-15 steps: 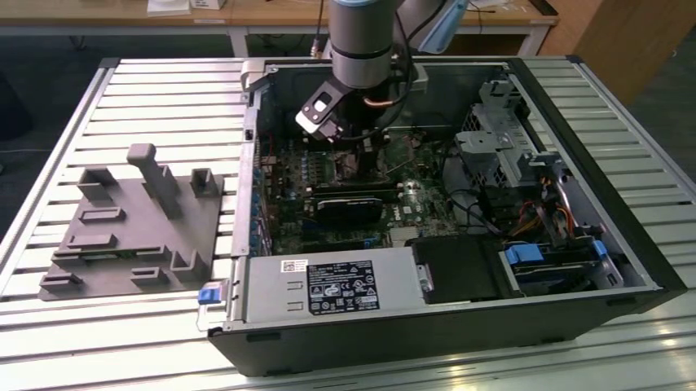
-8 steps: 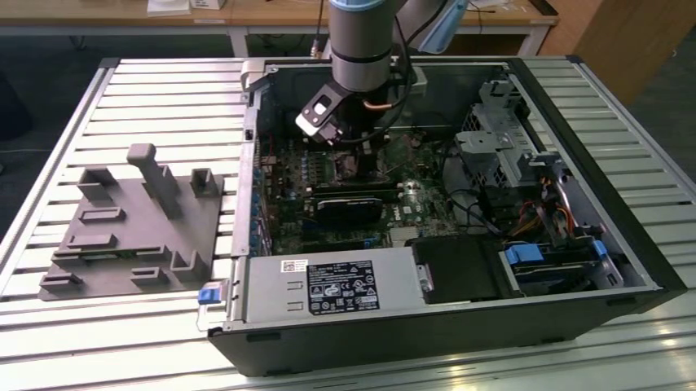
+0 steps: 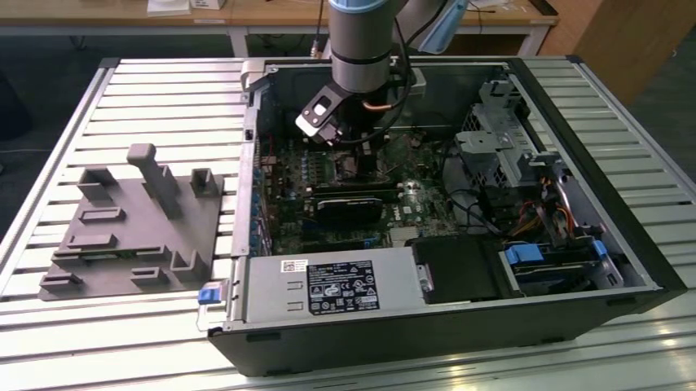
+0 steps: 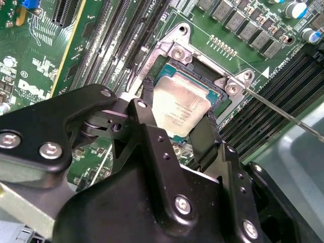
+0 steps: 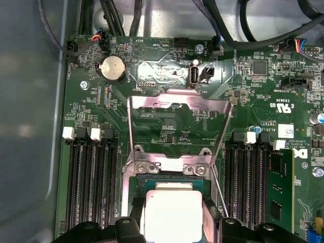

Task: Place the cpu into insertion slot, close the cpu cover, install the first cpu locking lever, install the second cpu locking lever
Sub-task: 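Place the cpu into insertion slot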

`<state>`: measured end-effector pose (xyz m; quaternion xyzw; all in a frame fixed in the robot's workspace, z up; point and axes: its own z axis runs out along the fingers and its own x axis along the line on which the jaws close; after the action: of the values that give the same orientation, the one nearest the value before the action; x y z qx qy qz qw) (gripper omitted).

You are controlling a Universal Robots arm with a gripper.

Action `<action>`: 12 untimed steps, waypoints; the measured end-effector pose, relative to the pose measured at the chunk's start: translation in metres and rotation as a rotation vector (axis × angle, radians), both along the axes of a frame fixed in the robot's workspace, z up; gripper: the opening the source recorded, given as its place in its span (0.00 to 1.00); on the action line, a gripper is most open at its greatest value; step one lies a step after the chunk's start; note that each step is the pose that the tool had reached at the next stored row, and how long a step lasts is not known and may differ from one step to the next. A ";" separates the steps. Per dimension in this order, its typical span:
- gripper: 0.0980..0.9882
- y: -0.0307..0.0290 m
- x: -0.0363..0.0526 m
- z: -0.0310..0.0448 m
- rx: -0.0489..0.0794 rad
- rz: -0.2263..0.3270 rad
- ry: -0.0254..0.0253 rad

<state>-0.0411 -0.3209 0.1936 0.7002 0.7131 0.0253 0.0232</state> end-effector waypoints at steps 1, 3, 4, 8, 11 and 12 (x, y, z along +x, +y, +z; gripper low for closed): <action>0.49 0.0000 0.0000 -0.0001 0.000 0.000 -0.0001; 0.49 0.0001 0.0001 -0.0004 0.001 0.000 -0.0002; 0.49 0.0001 0.0000 -0.0004 0.001 0.000 -0.0002; 0.49 0.0001 0.0000 -0.0005 0.001 0.000 -0.0002; 0.50 0.0004 0.0002 -0.0010 0.002 0.000 -0.0010; 0.50 0.0003 0.0002 -0.0009 0.002 0.000 -0.0008</action>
<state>-0.0409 -0.3205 0.1927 0.7002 0.7131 0.0263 0.0229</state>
